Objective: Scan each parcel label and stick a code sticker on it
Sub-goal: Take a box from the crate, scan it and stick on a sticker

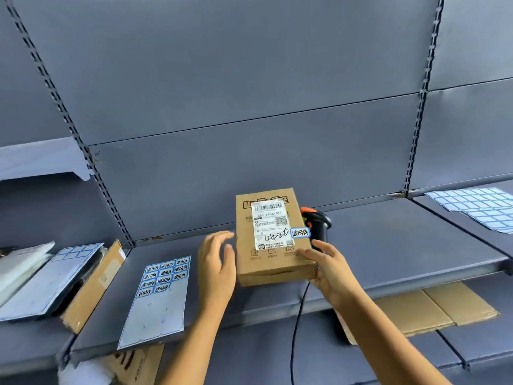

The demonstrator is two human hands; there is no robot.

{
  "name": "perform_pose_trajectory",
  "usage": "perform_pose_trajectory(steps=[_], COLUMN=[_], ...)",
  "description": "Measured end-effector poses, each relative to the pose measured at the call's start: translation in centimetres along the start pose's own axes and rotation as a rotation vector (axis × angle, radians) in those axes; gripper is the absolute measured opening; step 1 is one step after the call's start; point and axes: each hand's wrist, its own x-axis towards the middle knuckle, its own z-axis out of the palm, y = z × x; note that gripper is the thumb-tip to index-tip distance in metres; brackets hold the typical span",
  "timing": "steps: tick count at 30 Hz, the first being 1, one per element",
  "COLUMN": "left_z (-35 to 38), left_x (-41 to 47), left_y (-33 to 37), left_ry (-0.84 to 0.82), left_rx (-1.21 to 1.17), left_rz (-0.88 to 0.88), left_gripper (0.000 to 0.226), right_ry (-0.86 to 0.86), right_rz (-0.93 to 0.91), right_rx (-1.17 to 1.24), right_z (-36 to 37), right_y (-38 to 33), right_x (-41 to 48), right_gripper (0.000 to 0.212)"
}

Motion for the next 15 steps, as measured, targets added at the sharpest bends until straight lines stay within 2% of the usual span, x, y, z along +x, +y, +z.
perform_pose_trajectory(steps=[2, 3, 7, 9, 12, 15], left_z=[-0.7, -0.6, 2.4, 4.9, 9.1, 13.5], left_x=[-1.6, -2.6, -7.4, -10.0, -13.2, -16.7], left_y=[1.0, 1.6, 5.3, 8.4, 13.0, 17.2], left_ry=[0.123, 0.117, -0.159, -0.284, -0.479, -0.678], left_rx=[-0.072, -0.082, -0.053, -0.072, -0.110, -0.159], left_rz=[-0.180, -0.246, -0.300, -0.264, -0.194, -0.101], left_gripper=[0.022, 0.021, 0.023, 0.028, 0.025, 0.020], right_ry=[0.001, 0.007, 0.061, 0.108, 0.199, 0.335], right_rz=[-0.040, -0.058, -0.102, -0.127, -0.179, -0.228], right_rx=[0.043, 0.053, 0.091, 0.079, 0.060, 0.049], right_z=[-3.1, -4.8, -11.4, -14.9, -20.5, -26.0], right_y=[-1.2, -1.8, -3.8, -4.8, -6.1, -7.1], right_x=[-1.8, -2.9, -6.3, -8.8, -13.4, -19.2], right_gripper=[0.039, 0.036, 0.030, 0.030, 0.026, 0.041])
